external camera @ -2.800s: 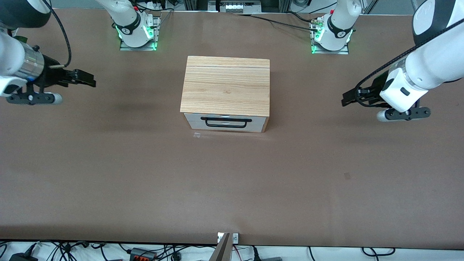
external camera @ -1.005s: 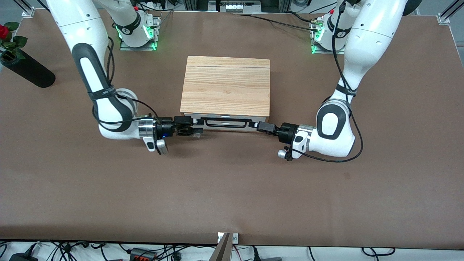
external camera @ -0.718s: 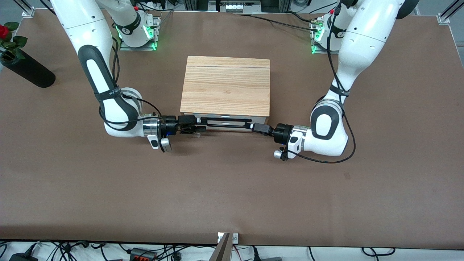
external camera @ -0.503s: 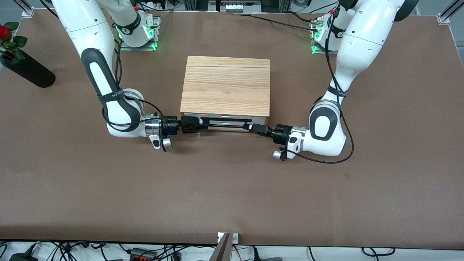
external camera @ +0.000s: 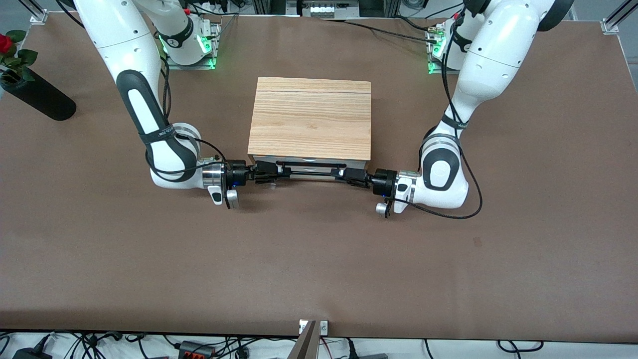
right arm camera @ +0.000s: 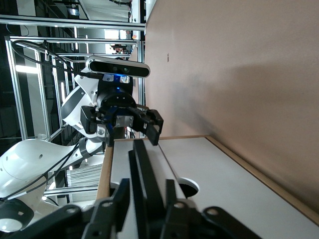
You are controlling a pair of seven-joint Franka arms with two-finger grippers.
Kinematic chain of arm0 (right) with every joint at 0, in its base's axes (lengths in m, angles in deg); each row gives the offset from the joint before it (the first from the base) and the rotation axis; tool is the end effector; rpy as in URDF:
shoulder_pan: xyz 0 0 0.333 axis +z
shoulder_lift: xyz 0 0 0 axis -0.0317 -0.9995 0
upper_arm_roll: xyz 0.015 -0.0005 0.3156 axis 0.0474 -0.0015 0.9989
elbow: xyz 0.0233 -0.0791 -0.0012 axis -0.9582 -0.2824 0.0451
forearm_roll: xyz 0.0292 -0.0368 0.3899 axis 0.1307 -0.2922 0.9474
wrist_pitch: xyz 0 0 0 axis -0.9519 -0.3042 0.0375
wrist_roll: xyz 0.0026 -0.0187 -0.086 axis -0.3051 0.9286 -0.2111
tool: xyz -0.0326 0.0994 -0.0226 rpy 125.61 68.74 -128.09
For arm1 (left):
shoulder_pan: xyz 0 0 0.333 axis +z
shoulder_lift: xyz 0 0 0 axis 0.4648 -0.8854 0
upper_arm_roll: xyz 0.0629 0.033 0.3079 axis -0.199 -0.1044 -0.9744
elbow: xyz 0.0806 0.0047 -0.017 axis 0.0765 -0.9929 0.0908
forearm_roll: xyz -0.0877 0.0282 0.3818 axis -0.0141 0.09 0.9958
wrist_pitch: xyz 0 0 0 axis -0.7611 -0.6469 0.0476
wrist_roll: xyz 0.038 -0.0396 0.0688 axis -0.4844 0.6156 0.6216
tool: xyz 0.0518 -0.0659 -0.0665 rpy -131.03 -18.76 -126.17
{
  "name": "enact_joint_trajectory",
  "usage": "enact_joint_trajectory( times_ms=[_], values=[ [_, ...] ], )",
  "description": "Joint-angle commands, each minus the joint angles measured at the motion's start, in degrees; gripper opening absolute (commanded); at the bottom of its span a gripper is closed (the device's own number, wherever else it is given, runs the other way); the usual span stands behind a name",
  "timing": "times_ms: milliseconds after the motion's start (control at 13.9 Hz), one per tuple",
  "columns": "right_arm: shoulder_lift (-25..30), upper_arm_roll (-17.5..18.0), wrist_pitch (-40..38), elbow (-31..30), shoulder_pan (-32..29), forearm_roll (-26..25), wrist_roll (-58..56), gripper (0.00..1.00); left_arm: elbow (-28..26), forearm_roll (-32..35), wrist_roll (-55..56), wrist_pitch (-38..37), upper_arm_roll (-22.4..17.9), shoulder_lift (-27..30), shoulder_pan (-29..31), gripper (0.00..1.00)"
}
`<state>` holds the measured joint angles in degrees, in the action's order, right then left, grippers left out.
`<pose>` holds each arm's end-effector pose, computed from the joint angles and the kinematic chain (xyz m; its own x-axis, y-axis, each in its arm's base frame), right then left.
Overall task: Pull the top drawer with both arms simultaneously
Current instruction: 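Close both grippers on the black handle's two ends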
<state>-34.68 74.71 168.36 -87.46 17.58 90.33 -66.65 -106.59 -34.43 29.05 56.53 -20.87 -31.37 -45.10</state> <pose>0.5754 0.2687 0.1898 0.9963 0.0859 -0.0041 0.0143 -0.2127 -0.9770 0.5992 -0.3065 0.1865 0.9748 -0.1795 -0.1324 0.0994 -0.1815 0.9784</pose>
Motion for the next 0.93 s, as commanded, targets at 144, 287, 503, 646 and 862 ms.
enact_joint_trajectory(
  times_ms=[144, 287, 503, 646, 862],
  values=[
    [0.2, 0.1, -0.7, -0.4, 0.7, 1.4, -2.9, 0.23, -2.1, -1.7, -3.2, -2.6, -0.1, 0.5, 0.5, 0.45],
    [-0.2, 0.1, -0.8, -0.6, 0.8, 1.4, -4.6, 0.23, -2.4, -1.7, -3.7, -2.7, -0.1, 0.6, 0.5, 0.31],
    [-0.8, 0.1, -2.6, -1.1, 0.8, 1.3, -7.6, 0.07, -2.4, -1.8, -3.8, -3.0, -0.1, 0.5, 0.3, 0.33],
    [-1.4, 0.0, -9.3, -0.3, -0.2, 0.9, -8.2, 0.14, -2.5, -1.8, -3.8, -3.0, -0.1, 0.5, 0.2, 0.31],
    [-1.6, -0.5, -9.4, 0.0, -0.2, 0.8, -8.3, 0.11, -2.5, -2.7, -3.8, -3.0, -0.1, 0.5, 0.0, 0.23]
  ],
)
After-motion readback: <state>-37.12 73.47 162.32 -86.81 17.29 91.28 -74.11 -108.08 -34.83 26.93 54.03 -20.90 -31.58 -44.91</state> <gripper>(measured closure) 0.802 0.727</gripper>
